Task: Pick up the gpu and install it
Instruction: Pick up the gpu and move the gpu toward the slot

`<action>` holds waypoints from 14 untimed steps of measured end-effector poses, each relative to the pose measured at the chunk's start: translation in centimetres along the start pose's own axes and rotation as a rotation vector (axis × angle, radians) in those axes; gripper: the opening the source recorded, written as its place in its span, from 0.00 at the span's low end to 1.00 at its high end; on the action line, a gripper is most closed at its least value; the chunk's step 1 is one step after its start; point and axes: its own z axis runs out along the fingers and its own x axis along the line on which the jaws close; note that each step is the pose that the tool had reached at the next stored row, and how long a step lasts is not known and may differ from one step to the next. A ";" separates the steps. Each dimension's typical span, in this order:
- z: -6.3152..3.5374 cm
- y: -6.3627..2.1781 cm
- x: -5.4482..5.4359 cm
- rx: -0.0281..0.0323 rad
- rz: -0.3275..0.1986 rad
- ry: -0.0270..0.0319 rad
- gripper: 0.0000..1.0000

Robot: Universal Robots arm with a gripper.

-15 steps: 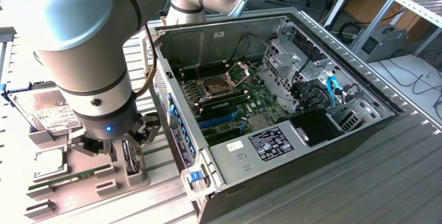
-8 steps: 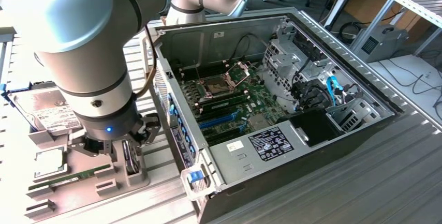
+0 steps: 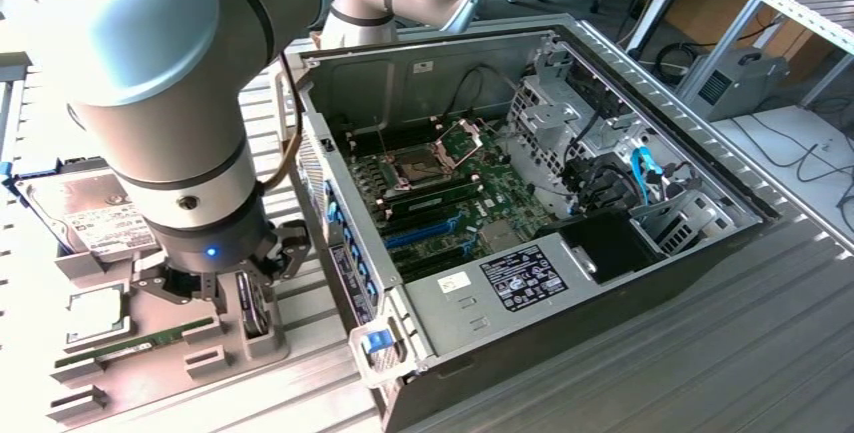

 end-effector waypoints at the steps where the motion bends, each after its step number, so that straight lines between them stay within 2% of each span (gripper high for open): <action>1: 0.02 0.00 0.0 0.0000 0.000 0.0000 0.48; 14: 0.36 -0.01 0.0 0.0000 0.000 0.0000 0.48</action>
